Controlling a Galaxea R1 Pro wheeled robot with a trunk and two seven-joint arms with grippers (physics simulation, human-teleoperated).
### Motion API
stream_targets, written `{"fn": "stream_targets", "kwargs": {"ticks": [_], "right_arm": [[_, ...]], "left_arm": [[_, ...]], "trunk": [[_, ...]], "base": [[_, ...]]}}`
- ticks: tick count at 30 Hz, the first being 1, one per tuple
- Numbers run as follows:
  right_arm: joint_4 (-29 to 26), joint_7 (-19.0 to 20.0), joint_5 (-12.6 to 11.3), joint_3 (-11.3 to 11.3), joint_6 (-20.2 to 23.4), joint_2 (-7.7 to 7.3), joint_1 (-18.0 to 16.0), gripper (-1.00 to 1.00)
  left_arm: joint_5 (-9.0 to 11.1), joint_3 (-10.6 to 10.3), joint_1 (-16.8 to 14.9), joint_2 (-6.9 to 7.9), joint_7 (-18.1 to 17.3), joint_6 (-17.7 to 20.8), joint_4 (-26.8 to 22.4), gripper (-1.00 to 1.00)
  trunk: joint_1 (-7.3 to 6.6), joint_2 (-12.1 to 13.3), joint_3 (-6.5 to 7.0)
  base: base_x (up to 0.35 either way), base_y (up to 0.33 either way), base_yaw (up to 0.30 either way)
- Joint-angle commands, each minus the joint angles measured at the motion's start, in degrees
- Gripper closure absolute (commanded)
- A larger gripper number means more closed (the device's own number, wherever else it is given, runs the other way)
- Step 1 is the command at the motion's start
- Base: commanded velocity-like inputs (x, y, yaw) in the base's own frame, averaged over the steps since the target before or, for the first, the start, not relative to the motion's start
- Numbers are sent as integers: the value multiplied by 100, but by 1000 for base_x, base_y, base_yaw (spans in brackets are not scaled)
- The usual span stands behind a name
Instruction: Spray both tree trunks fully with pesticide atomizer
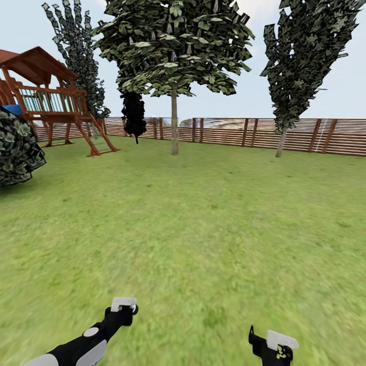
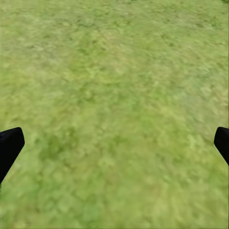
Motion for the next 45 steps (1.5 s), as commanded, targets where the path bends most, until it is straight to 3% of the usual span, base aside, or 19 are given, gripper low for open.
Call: {"fn": "stream_targets", "kwargs": {"ticks": [1, 45], "right_arm": [[-4, -34, -59, 47, -34, -9, -9, -100], [-5, -34, -43, 47, -34, -9, -9, -100]], "left_arm": [[54, -47, -9, 5, 13, -29, -9, 100], [54, -47, -9, 5, 21, -24, -9, 100]], "trunk": [[6, -11, -11], [6, -11, -11]], "base": [[334, 0, 0], [334, 0, 0]]}}
